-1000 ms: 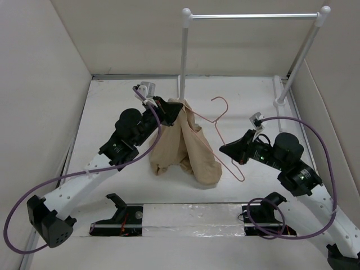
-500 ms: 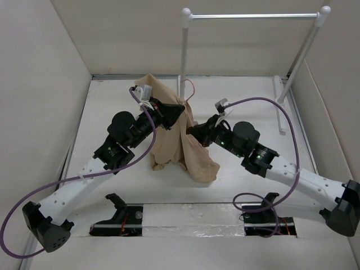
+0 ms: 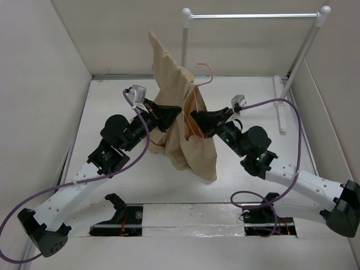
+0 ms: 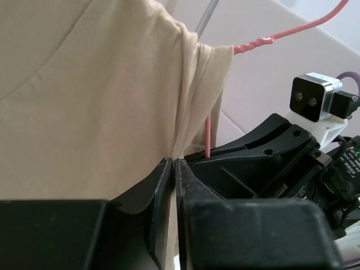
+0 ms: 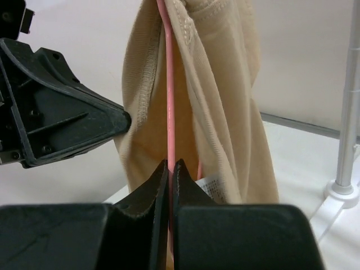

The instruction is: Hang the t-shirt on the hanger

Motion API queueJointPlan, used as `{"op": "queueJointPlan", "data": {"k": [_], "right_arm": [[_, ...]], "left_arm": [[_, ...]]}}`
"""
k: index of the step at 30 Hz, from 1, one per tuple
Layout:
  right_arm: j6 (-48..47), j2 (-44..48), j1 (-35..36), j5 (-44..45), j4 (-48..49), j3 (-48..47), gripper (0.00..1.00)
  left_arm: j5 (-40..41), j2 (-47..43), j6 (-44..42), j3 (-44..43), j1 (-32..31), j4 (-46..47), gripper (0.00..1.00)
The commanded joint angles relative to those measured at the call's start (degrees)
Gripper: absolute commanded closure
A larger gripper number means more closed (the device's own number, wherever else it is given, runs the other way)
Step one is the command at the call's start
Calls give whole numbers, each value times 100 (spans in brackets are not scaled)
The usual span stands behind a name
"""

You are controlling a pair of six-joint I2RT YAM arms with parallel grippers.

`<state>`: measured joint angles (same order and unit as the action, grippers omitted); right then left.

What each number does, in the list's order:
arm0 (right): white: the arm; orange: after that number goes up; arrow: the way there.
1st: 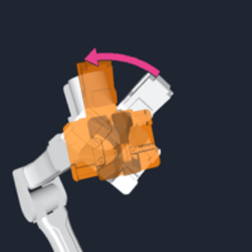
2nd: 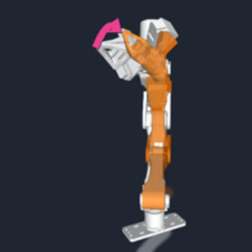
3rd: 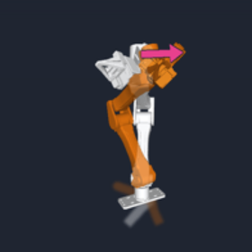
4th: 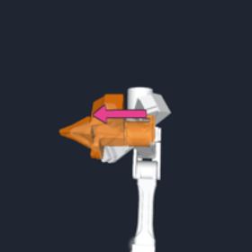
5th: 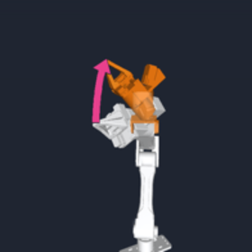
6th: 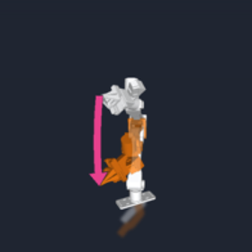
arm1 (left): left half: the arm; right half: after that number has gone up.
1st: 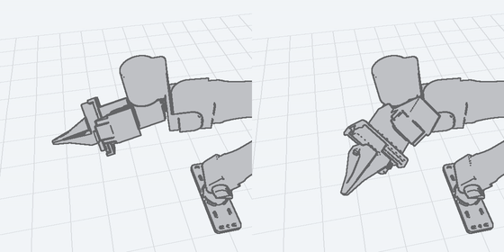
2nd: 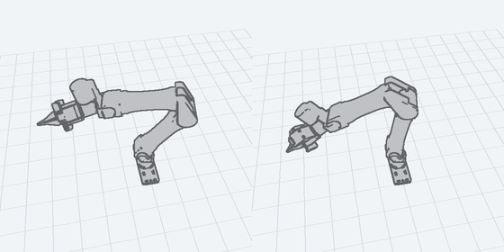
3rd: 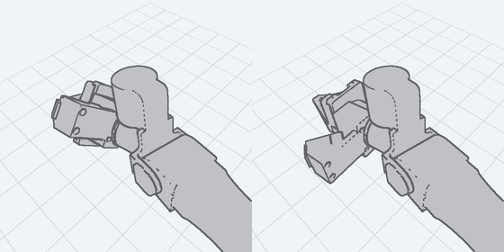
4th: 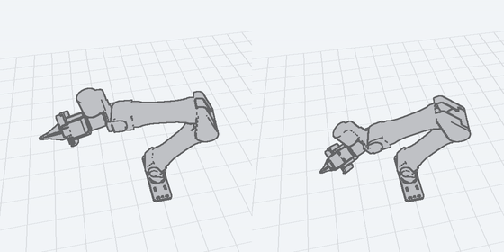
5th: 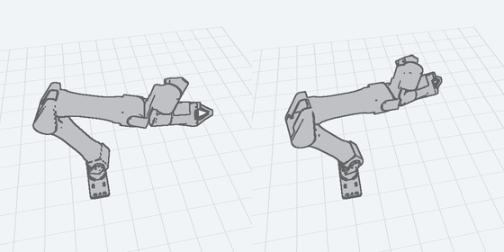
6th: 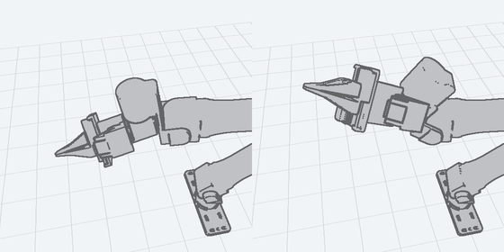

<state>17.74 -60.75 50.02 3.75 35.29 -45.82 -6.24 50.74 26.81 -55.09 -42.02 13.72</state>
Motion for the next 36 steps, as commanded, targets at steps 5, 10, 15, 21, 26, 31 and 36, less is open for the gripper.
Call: {"op": "queueJointPlan", "data": {"k": [5,10,15,21,26,31,36], "right_arm": [[-367,309,-1,425,1174,267,100],[-438,467,-1,460,1033,328,100],[-411,538,-1,320,954,451,100],[-455,643,52,179,735,478,100],[-482,670,52,135,628,451,100],[-508,644,157,126,611,452,100],[-578,565,262,144,558,408,100]], "left_arm": [[70,129,-290,-616,-26,-290,61],[175,164,-203,-1021,-26,-256,48],[824,489,316,-1302,-26,-124,50],[967,1060,737,-1680,-26,227,42],[1019,1578,800,-1944,-26,395,33],[1187,1834,922,-1883,-26,779,32],[1142,2080,1107,-1883,-26,878,34]]}}
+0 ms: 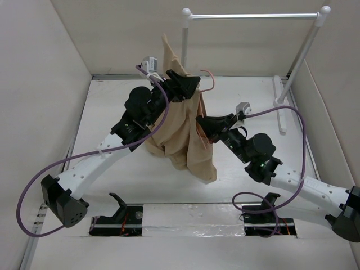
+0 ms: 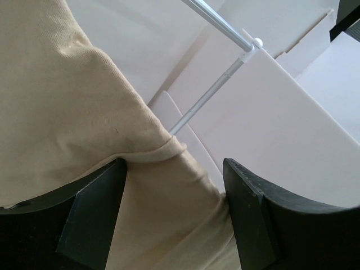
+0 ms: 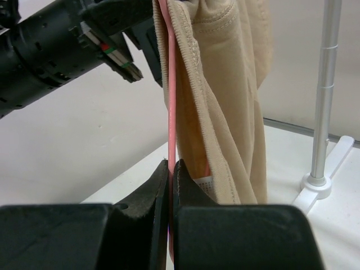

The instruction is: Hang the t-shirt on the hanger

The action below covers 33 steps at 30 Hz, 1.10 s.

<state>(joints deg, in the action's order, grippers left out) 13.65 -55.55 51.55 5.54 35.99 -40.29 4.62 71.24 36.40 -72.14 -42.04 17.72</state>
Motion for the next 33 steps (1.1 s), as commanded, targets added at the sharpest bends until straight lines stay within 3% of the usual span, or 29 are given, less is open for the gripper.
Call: {"op": "queueJointPlan", "data": {"k": [1,7,10,13,14,16,21,24,25,29,31,32,33], "right_arm": [[-178,18,110,-18,488,-172,100],[-214,-202,110,-35,409,-260,100],[-187,-298,162,-1,400,-304,100],[-178,-421,162,-18,374,-383,100],[-178,-422,162,-9,365,-383,100],[-126,-430,162,35,409,-348,100],[-56,-229,215,140,234,-295,100],[-38,-36,215,1,-265,-321,75],[-38,-35,215,-61,-407,-321,57],[32,517,268,-438,-1530,-138,29],[32,667,320,-492,-1804,21,28],[6,755,321,-440,-1962,109,37],[41,817,321,-327,-2094,344,56]], "left_arm": [[74,21,200,-99,-23,635,35],[-31,4,411,288,-23,978,45],[-154,21,464,341,-23,1032,54],[-277,-5,543,463,-23,1154,73],[-313,-49,552,499,-23,1164,86],[-269,-93,535,517,-23,1025,100],[3,-470,412,745,-23,945,100],[100,-664,428,885,29,777,100],[74,-734,473,1068,134,838,100],[-5,-1024,710,1404,372,742,100],[-40,-1086,859,1544,442,786,100],[-49,-1095,877,1536,442,743,100],[-58,-1086,886,1501,442,681,100]]}}
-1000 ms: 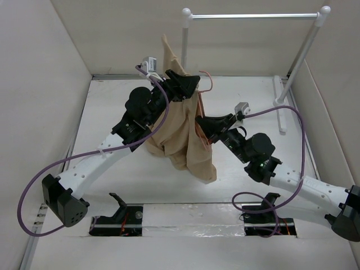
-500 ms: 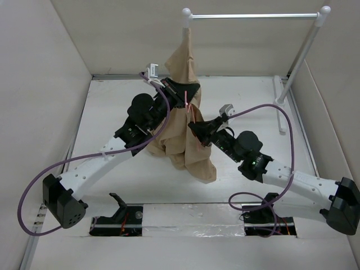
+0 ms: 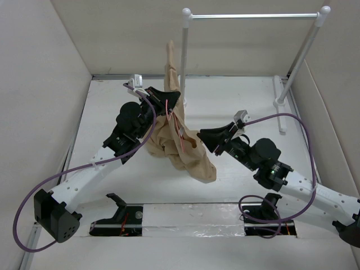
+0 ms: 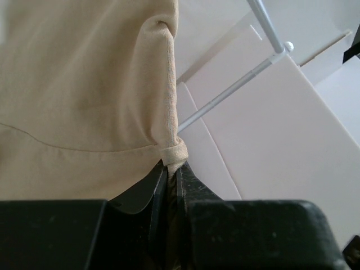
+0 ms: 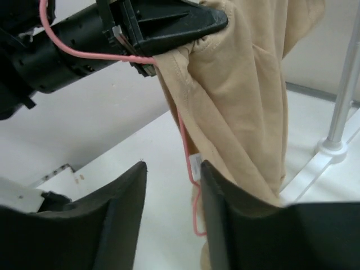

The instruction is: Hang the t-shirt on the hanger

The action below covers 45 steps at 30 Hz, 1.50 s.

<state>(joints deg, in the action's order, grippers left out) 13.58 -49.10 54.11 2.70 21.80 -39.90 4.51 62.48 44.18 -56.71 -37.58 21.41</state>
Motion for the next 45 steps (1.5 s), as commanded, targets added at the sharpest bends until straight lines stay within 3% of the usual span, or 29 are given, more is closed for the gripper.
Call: {"op": "queueJointPlan", "data": {"k": [1,2,5,7,8,10,11,15,23,27,28,29,32,34,41,42,43,44,45], "right_arm": [[91,295,65,19,-712,429,78],[144,357,65,125,-730,535,100],[162,437,65,406,-608,948,98],[75,314,65,495,-616,1054,80],[39,139,65,443,-659,1037,53],[-162,-46,65,101,-817,1028,36],[-198,-125,65,-14,-870,1002,32],[-233,-406,65,-530,-426,1247,33],[-357,-1443,65,-867,-528,931,30],[-208,-1690,65,-518,-89,958,41],[-164,-1682,65,-438,-71,958,48],[-111,-1656,65,-376,-80,958,68],[91,-1646,65,-454,227,1106,90],[258,-1734,65,-376,351,1177,100],[496,-1524,284,115,474,1502,100],[470,-1463,363,404,404,1546,99],[444,-1358,425,511,334,1555,88],[409,-1313,530,599,264,1573,63],[356,-1260,531,670,159,1573,53]], "left_arm": [[-47,-192,91,-155,-3,137,100],[-47,-201,108,-174,-3,118,100],[-100,-201,178,-165,-3,136,100],[-152,-175,161,-287,-3,-30,100],[-161,-209,161,-271,-3,-40,100],[-117,-253,196,-201,-3,-32,100],[-100,-262,196,-209,-3,-127,100],[-47,-350,222,-104,-3,-164,100],[-161,-280,275,-253,-3,-321,100],[-170,-342,328,-209,-3,-304,100],[-170,-342,336,-261,-3,-400,100],[-161,-324,328,-288,-3,-435,100],[-179,-324,380,-253,-3,-392,100],[-301,-228,442,-332,-3,-409,100],[-425,-139,548,-473,-3,-400,100],[-425,-166,547,-464,-3,-392,100],[-425,-209,547,-420,-3,-348,100],[-416,-245,556,-411,-3,-339,100],[-416,-245,548,-411,-3,-348,100]]}}
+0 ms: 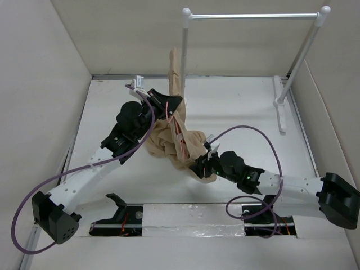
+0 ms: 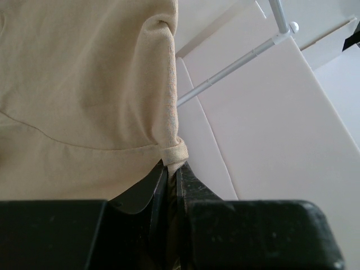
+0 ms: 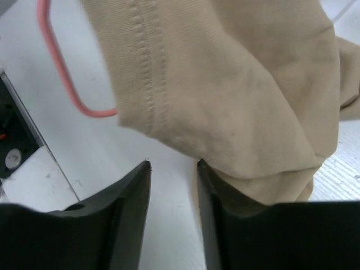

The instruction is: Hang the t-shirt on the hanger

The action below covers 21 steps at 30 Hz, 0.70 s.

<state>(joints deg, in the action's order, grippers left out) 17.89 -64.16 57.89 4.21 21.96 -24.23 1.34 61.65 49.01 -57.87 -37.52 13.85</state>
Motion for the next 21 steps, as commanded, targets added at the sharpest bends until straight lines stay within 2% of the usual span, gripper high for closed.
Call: {"op": "queueJointPlan", "data": {"k": [1,2,4,12,13,14,16,17,21], "right_arm": [[-93,272,205,607,116,23,48],[-128,273,205,599,107,23,43],[-198,211,205,660,55,-20,42],[-339,-342,205,1196,-77,-547,51],[-313,-386,205,1205,-60,-565,57],[-260,-404,205,1214,-16,-565,74],[-146,-422,205,1214,159,-522,88],[-93,-422,205,1231,169,-504,100],[21,-501,258,1109,265,-372,100]], "left_arm": [[-99,-162,64,-304,-10,382,100],[-108,-162,64,-295,-10,373,100],[-99,-179,126,-199,-10,469,100],[-354,-74,197,-347,-10,453,100],[-354,-65,196,-383,-10,452,100],[-372,-48,170,-401,-10,435,100],[-389,-65,205,-357,-10,522,100],[-372,-30,222,-383,-10,531,100],[-354,-21,380,-375,-10,741,100]]}}
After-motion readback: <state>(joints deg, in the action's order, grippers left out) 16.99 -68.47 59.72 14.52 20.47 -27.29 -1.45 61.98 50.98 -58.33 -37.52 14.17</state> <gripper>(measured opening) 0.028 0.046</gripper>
